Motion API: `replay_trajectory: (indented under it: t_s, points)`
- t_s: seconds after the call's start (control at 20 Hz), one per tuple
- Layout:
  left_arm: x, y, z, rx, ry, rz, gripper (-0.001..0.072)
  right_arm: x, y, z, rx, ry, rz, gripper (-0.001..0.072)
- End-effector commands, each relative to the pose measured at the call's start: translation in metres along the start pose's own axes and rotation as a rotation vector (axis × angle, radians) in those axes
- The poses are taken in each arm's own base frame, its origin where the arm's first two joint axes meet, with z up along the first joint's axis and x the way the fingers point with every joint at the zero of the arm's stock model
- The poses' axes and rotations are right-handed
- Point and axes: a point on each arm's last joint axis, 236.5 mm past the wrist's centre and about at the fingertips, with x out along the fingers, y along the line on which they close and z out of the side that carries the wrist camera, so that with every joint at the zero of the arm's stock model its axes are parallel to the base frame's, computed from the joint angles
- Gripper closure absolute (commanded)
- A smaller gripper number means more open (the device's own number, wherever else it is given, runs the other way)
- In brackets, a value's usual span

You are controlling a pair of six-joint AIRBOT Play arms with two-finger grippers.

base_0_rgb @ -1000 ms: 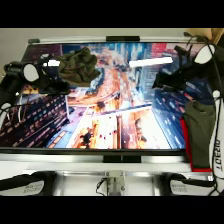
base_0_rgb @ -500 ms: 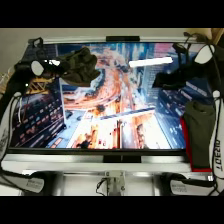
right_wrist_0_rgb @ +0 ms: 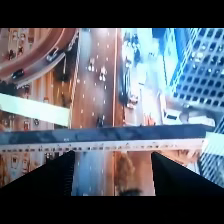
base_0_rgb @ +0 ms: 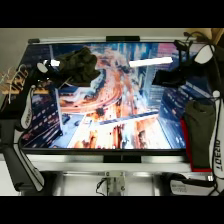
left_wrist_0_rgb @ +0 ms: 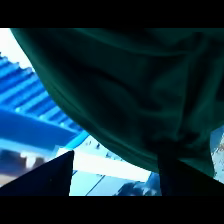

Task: Fold the shirts.

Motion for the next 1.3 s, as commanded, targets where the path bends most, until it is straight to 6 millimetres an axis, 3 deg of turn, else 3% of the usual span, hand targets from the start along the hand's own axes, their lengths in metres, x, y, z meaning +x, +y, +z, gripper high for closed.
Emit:
replay_trajectory:
  t_s: [0.0,0.2,0.3,0.35,0.4,0.45,0.55,0.65,0.8,0.9,0.95,1.05,1.1,1.2,1.25]
  points:
    - [0.026,-0.007,-0.001,-0.012,-0.010,-0.036,0.0093,0.000,0.001,0.001,0.001,-0.004,0.002,0.0127]
    - [0.033,-0.017,0.012,-0.072,-0.084,-0.060,0.0137,0.000,0.003,-0.004,0.002,0.018,0.012,0.0127]
    - [0.033,-0.018,0.012,-0.088,-0.080,-0.073,0.0589,0.000,0.003,-0.006,0.002,0.024,0.012,0.0126]
    - [0.029,-0.026,0.012,-0.096,-0.072,-0.109,0.0677,0.000,0.003,-0.007,0.002,0.029,0.013,0.0126]
    - [0.018,-0.042,0.015,-0.057,-0.077,-0.169,0.0677,0.000,0.003,-0.008,0.002,0.032,0.013,0.0127]
    - [0.002,-0.061,0.019,0.015,-0.100,-0.220,0.0678,0.000,0.003,-0.008,0.001,0.033,0.012,0.0127]
    - [-0.055,-0.110,0.029,0.210,-0.195,-0.285,0.0679,-0.001,0.004,-0.011,0.002,0.046,0.014,0.0127]
    - [-0.150,-0.180,0.021,0.474,-0.323,-0.353,0.0679,-0.008,0.006,-0.025,-0.003,0.098,0.014,0.0127]
    - [-0.316,-0.287,-0.042,0.761,-0.539,-0.492,0.0679,-0.047,0.005,-0.024,-0.042,0.021,-0.045,0.0127]
    - [-0.395,-0.331,-0.103,0.852,-0.609,-0.601,0.0679,-0.096,-0.002,-0.024,-0.078,-0.089,-0.143,0.0127]
    - [-0.422,-0.346,-0.137,0.880,-0.610,-0.663,0.0679,-0.124,-0.005,-0.028,-0.093,-0.146,-0.195,0.0127]
    - [-0.443,-0.367,-0.198,0.944,-0.563,-0.753,0.0679,-0.187,-0.013,-0.043,-0.110,-0.271,-0.312,0.0127]
    - [-0.436,-0.374,-0.225,0.967,-0.512,-0.774,0.0679,-0.215,-0.016,-0.052,-0.111,-0.329,-0.364,0.0127]
    - [-0.389,-0.379,-0.268,0.981,-0.381,-0.737,0.0679,-0.264,-0.017,-0.074,-0.095,-0.439,-0.429,0.0127]
    - [-0.351,-0.376,-0.289,0.979,-0.298,-0.692,0.0679,-0.282,-0.016,-0.087,-0.088,-0.475,-0.443,0.0127]
